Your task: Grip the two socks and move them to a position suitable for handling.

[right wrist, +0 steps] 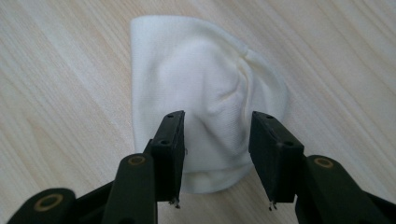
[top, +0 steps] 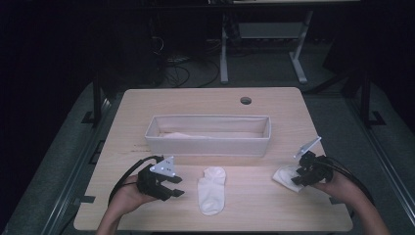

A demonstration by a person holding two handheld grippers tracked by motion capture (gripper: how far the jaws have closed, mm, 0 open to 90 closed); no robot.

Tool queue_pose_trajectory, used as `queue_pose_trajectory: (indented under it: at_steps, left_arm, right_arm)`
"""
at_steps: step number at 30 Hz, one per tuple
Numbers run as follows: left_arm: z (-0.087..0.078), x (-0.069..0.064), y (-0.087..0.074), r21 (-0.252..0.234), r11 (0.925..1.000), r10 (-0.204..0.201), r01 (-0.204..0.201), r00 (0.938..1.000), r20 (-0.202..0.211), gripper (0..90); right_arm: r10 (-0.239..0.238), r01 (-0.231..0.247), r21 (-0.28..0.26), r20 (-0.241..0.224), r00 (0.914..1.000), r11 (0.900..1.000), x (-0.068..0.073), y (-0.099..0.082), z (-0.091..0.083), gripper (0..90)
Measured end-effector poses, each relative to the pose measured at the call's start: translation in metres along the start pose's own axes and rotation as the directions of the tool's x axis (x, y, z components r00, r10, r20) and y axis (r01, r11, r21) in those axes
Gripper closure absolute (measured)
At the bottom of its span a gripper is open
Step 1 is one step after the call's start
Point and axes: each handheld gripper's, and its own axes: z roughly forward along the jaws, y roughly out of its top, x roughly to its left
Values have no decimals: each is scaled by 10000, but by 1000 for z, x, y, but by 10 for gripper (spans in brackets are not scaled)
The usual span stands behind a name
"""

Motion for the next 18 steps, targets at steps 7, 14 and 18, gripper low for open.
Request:
queue_pose_trajectory:
  at_steps: [7,14,18]
  left_arm:
    - [-1,0,-1,-44,10000,-68,68,10000,-36,544]
    - [-2,0,-1,-75,10000,-39,39,10000,-56,544]
    - [-3,0,-1,-93,10000,-33,33,10000,-75,543]
  right_arm:
    - [-181,177,219,166,9997,9996,5,1,6,559]
    - [-228,225,235,140,9996,9995,6,1,7,659]
    - [-412,407,333,150,9990,9986,9,4,7,755]
